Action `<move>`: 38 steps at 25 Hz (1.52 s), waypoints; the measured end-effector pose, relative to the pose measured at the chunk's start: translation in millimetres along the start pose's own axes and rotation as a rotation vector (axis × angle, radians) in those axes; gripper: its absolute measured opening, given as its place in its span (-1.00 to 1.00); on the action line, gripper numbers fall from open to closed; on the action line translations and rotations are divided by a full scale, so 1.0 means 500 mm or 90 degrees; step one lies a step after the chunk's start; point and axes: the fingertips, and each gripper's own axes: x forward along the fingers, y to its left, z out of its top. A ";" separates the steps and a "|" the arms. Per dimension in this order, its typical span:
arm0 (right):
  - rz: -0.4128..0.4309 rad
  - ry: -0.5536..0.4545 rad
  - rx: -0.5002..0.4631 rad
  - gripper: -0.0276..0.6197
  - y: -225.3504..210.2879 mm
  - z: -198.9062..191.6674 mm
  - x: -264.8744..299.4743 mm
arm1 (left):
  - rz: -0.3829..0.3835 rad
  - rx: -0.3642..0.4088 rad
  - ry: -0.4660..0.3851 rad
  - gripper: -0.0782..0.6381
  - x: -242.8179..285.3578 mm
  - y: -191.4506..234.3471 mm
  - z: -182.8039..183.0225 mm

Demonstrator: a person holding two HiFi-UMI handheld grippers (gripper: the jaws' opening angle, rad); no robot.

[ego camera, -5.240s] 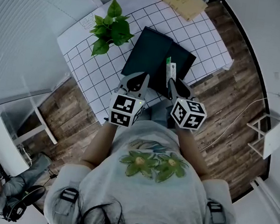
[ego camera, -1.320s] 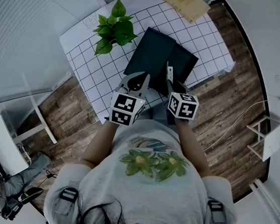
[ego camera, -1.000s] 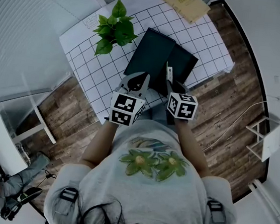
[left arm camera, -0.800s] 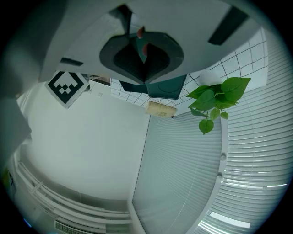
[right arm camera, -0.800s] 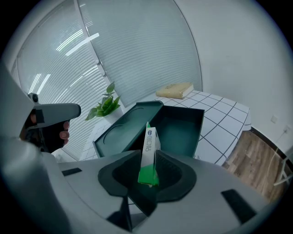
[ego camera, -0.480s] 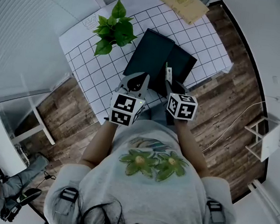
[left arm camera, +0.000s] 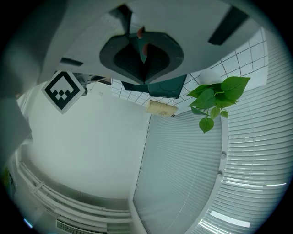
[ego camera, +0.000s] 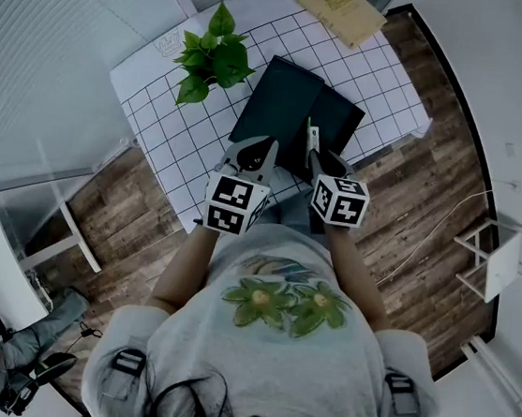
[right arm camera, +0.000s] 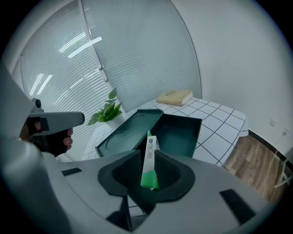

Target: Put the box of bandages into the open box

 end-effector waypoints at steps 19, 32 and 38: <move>0.033 -0.069 -0.024 -0.89 0.035 0.041 -0.058 | -0.010 0.010 -0.008 -0.76 -0.012 -0.020 0.000; 0.039 -0.072 -0.041 -0.89 0.043 0.042 -0.074 | -0.007 0.015 -0.007 -0.76 -0.024 -0.031 -0.001; 0.037 -0.070 -0.043 -0.89 0.041 0.038 -0.078 | -0.005 0.016 -0.005 -0.76 -0.029 -0.035 -0.006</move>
